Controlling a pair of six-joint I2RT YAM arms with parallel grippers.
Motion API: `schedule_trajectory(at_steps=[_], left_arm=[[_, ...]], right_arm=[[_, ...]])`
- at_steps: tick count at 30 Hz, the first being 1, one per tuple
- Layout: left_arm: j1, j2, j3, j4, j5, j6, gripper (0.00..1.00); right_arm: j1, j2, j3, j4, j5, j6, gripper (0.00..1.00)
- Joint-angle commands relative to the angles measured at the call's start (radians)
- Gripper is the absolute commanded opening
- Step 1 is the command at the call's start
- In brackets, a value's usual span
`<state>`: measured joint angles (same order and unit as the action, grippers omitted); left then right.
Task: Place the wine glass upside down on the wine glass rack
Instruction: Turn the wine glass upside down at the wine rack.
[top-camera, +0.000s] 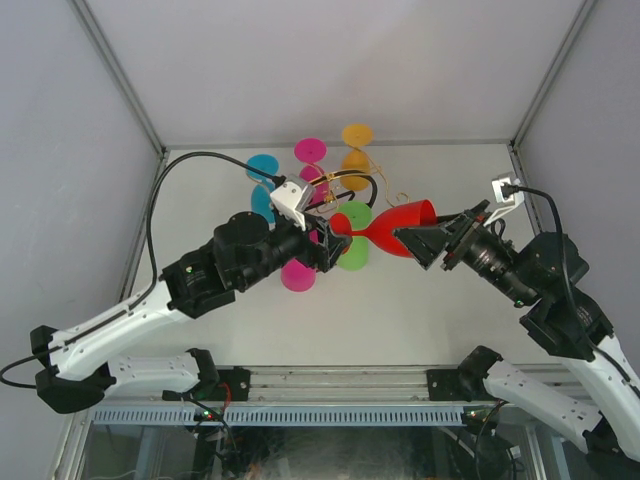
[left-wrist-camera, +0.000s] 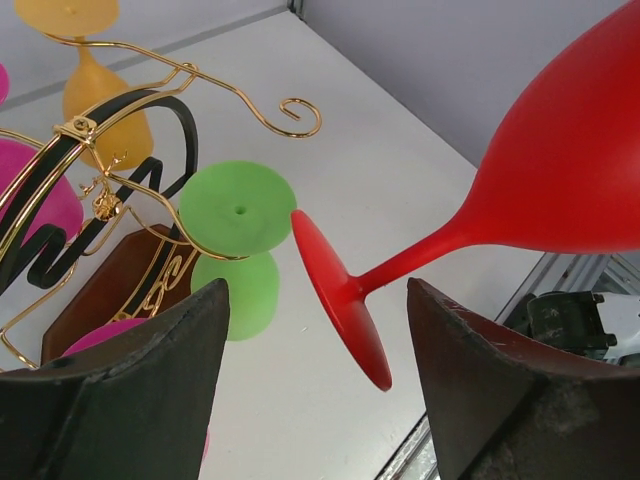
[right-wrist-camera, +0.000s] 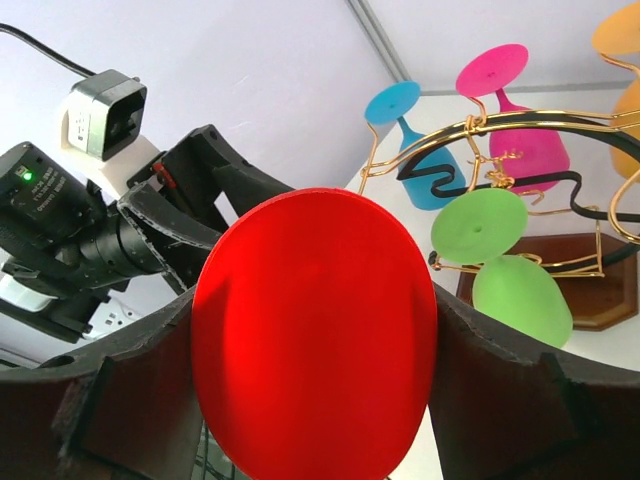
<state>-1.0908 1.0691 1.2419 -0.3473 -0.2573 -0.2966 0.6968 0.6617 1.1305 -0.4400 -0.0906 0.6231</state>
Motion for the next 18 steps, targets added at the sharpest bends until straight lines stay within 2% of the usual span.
schedule_trajectory(at_steps=[1,4,13,18], left_arm=[[-0.005,-0.004,0.01,0.066,0.004,-0.02,0.74],[-0.005,-0.009,-0.008,0.076,0.004,-0.027,0.72],[-0.006,-0.019,-0.025,0.081,0.009,-0.041,0.49],[-0.006,-0.022,-0.037,0.088,0.009,-0.052,0.42]], right_arm=[[0.03,0.002,0.003,0.092,0.023,0.02,0.46],[0.037,-0.006,-0.009,0.108,0.034,0.029,0.45],[0.063,-0.031,-0.044,0.15,0.081,0.036,0.43],[0.068,-0.06,-0.074,0.183,0.111,0.042,0.42]])
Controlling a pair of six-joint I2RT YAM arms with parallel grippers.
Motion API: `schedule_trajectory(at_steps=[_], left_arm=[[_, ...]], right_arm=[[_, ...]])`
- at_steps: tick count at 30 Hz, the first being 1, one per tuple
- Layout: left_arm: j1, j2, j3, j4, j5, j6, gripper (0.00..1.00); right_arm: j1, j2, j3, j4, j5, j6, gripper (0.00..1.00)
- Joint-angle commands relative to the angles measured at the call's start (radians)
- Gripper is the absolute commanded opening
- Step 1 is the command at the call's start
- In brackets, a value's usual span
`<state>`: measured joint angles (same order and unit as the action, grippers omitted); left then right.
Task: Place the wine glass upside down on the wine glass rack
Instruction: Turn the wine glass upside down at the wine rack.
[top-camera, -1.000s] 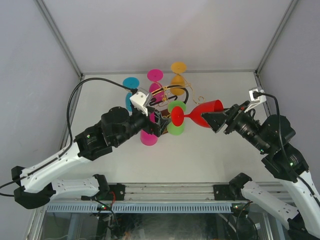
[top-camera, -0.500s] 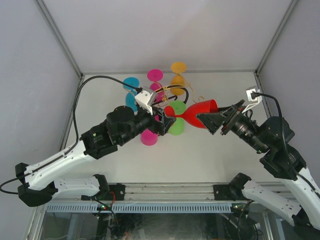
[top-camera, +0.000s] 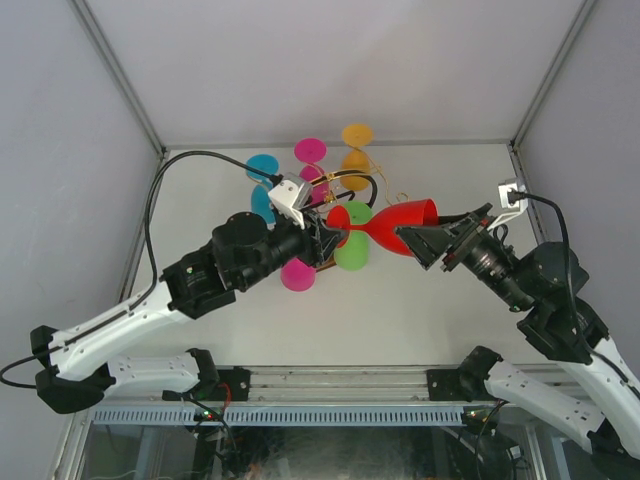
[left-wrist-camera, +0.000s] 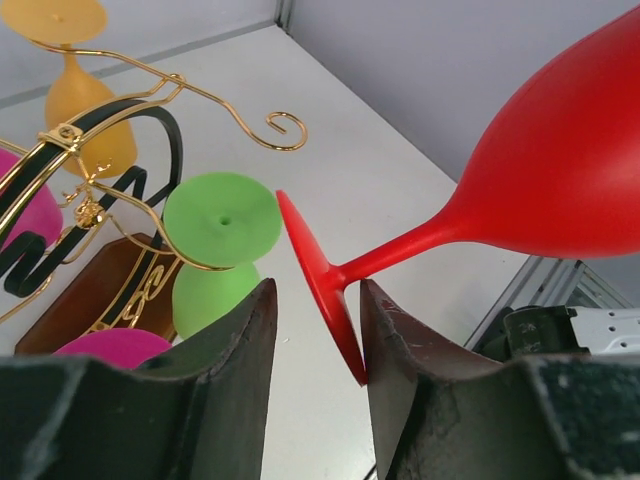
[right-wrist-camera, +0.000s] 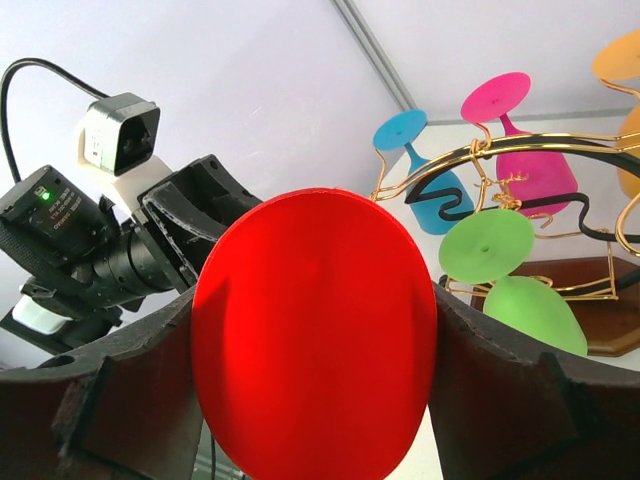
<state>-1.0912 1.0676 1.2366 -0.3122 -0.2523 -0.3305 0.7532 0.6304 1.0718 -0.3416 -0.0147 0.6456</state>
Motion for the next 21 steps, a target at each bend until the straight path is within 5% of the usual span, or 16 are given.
schedule_trajectory(at_steps=[1,6,11,14,21], left_arm=[[-0.005,-0.02,-0.033,0.055,0.004,-0.021,0.39],[-0.004,-0.009,-0.03,0.061,0.007,-0.025,0.28],[-0.005,-0.001,-0.026,0.062,0.006,-0.019,0.02],[-0.006,-0.002,-0.028,0.06,-0.001,-0.002,0.0],[-0.004,-0.035,-0.032,0.006,-0.083,0.08,0.0]], right_arm=[[0.012,-0.036,-0.023,0.096,0.04,0.023,0.41],[0.014,-0.047,-0.039,0.116,0.035,0.032,0.41],[0.015,-0.055,-0.05,0.116,0.029,0.032,0.41],[0.015,-0.059,-0.05,0.111,0.025,0.016,0.44],[0.015,-0.089,-0.045,0.066,-0.039,-0.069,0.86]])
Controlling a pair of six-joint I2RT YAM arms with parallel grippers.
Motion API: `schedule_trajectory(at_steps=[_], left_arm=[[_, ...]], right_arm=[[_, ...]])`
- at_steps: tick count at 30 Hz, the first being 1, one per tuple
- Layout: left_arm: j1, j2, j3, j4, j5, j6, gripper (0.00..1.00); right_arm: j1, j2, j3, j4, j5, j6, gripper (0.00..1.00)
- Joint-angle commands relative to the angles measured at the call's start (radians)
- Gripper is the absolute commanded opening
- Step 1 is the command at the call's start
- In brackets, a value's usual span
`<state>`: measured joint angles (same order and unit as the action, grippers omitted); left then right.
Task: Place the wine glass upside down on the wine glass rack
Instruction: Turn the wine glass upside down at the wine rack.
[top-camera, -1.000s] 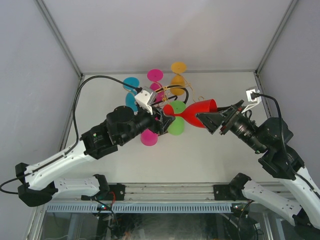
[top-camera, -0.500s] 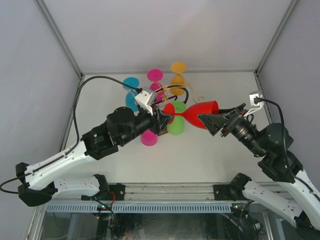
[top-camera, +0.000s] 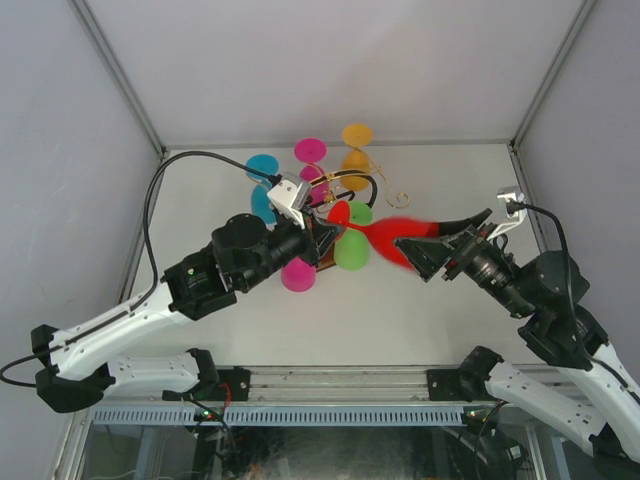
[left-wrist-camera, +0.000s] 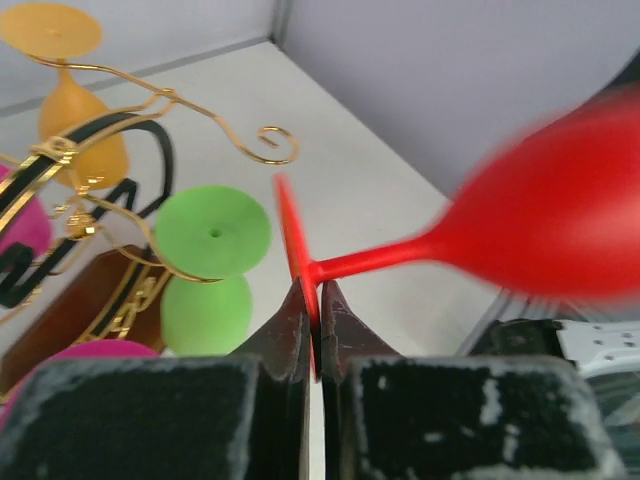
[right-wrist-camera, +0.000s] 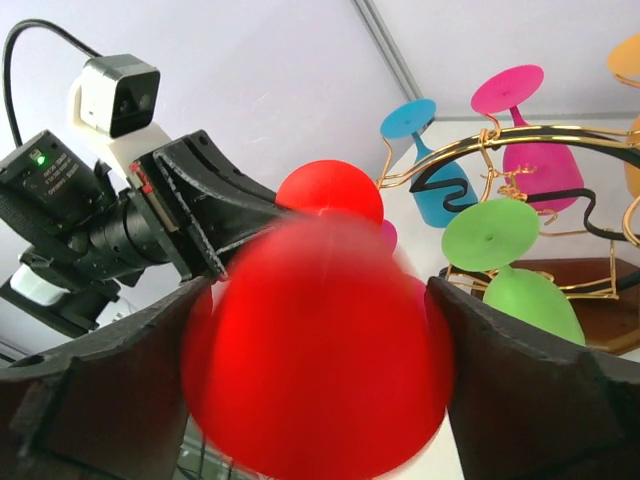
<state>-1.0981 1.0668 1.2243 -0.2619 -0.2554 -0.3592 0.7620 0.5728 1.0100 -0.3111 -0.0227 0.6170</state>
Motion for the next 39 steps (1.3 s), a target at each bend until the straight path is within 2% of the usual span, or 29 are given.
schedule_trajectory(at_steps=[1,4,10,16,21,26,32,39], left_arm=[[0.003,-0.038,-0.02,-0.054,-0.095,0.126,0.0],[0.003,-0.053,-0.017,-0.086,-0.14,0.169,0.0],[0.003,-0.099,-0.041,-0.127,-0.157,0.295,0.0],[-0.009,-0.134,-0.041,-0.21,-0.113,0.491,0.0],[-0.164,-0.135,-0.068,-0.207,-0.314,0.642,0.0],[-0.223,-0.133,-0.067,-0.182,-0.264,0.697,0.0],[-0.265,-0.107,-0.045,-0.173,-0.275,0.76,0.0],[-0.298,-0.092,-0.033,-0.157,-0.283,0.801,0.0]], right_arm=[[0.007,-0.034,0.025,0.01,-0.041,-0.061,0.91],[0.007,-0.047,0.053,-0.075,-0.032,-0.096,0.99],[0.005,-0.128,0.058,-0.178,0.068,-0.192,1.0],[0.006,-0.106,0.152,-0.391,0.097,-0.349,1.0],[0.005,-0.075,0.2,-0.466,0.035,-0.378,1.0],[0.005,0.062,0.272,-0.505,-0.102,-0.39,0.91],[0.006,0.202,0.273,-0.402,-0.317,-0.356,0.7],[0.02,0.337,0.262,-0.266,-0.437,-0.311,0.59]])
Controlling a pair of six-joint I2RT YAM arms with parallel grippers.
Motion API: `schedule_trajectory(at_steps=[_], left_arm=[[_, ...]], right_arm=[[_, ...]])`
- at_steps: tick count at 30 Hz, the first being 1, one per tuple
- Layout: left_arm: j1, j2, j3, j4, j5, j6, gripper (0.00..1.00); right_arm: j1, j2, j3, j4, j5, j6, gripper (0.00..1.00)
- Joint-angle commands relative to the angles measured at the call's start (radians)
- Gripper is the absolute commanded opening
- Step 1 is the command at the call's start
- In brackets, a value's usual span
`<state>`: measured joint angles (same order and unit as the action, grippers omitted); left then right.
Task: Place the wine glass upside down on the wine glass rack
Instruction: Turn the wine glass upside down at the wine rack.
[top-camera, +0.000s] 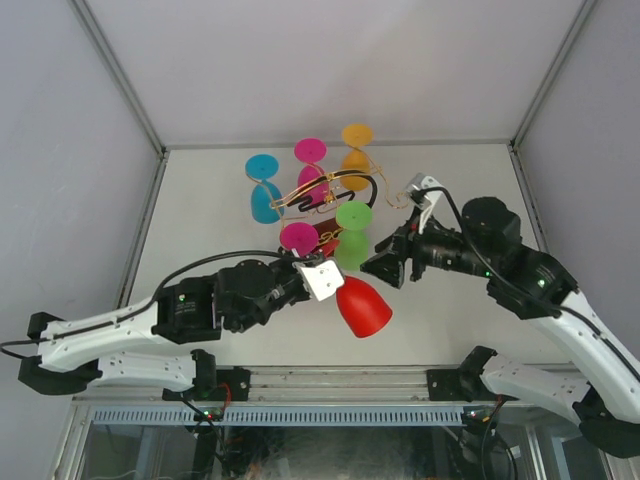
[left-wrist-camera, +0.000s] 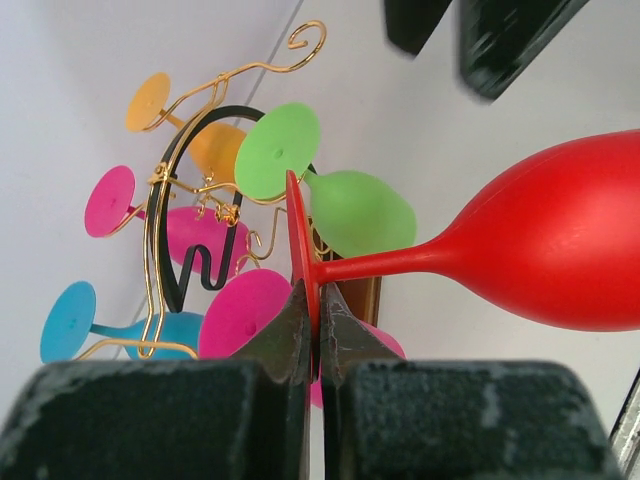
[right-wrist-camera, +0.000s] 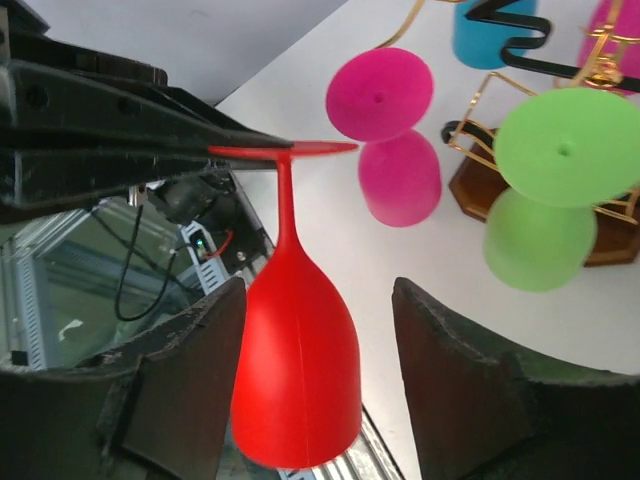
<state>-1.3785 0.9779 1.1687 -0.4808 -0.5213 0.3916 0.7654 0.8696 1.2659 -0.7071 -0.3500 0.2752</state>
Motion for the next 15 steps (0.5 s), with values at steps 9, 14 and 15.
schedule_trajectory(at_steps=[9,14,15], left_arm=[[-0.04,0.01,0.041,0.074,-0.045,0.068,0.0],[-0.048,0.013,0.047,0.077,-0.057,0.076,0.0],[-0.049,0.012,0.046,0.078,-0.061,0.076,0.0]], right_arm=[[0.109,0.13,-0.029,0.224,-0.051,0.044,0.45],[0.129,0.148,-0.067,0.226,-0.012,0.053,0.37],[0.132,0.15,-0.072,0.23,-0.013,0.055,0.34]])
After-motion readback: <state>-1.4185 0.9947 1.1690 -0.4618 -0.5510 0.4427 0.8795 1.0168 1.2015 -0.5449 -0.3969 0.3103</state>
